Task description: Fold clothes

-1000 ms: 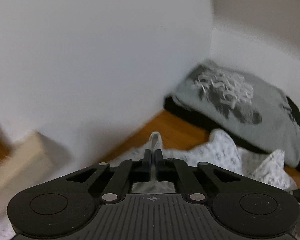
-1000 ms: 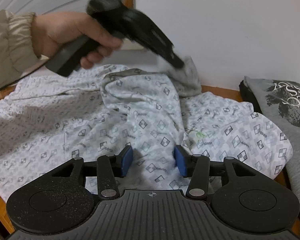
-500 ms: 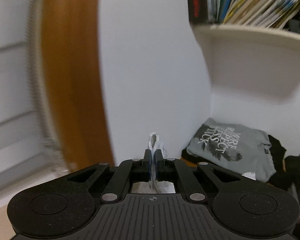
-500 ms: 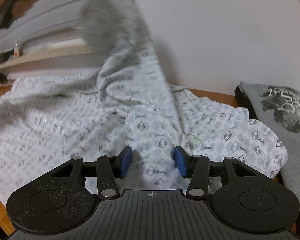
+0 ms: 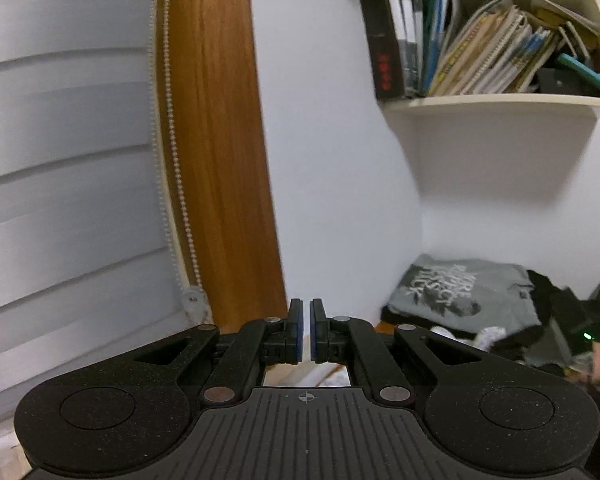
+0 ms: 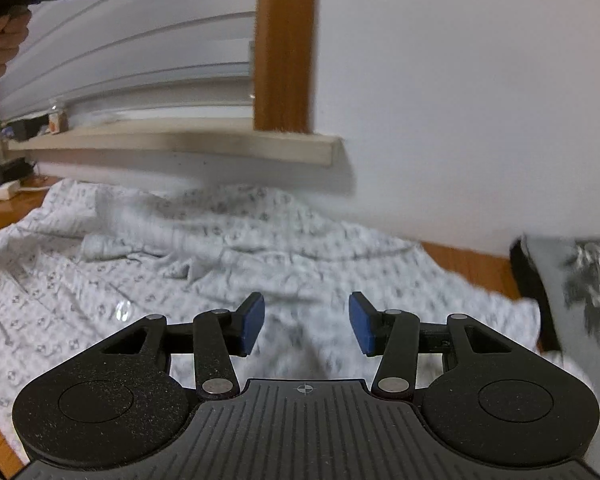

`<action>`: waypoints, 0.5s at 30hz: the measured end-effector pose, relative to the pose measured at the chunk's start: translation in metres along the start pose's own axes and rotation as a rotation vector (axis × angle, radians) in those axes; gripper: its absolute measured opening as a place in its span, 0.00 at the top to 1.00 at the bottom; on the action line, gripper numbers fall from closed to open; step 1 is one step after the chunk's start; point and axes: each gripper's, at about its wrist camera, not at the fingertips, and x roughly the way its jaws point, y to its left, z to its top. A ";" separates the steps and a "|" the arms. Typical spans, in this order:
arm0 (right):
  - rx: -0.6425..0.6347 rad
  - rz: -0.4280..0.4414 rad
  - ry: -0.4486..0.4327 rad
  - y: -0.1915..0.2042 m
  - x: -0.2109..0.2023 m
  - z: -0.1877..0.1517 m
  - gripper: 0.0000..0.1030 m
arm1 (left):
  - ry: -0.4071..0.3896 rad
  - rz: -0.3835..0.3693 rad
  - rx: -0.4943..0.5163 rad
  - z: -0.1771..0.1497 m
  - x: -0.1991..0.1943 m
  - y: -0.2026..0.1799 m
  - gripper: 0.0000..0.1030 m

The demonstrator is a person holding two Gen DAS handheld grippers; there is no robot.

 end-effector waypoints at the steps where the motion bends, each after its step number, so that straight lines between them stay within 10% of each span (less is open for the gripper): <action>1: -0.014 0.005 0.009 0.000 0.003 0.005 0.54 | 0.018 -0.001 -0.001 -0.004 0.002 -0.001 0.97; 5: -0.052 0.016 0.036 0.007 0.016 0.019 0.52 | 0.118 -0.009 -0.016 -0.034 0.022 -0.002 0.93; 11: -0.062 0.028 0.049 0.017 0.026 0.018 0.48 | 0.279 -0.016 -0.076 -0.112 0.046 0.006 0.55; 15: -0.073 0.048 0.056 0.024 0.031 0.015 0.49 | 0.350 -0.016 -0.091 -0.152 0.048 0.016 0.54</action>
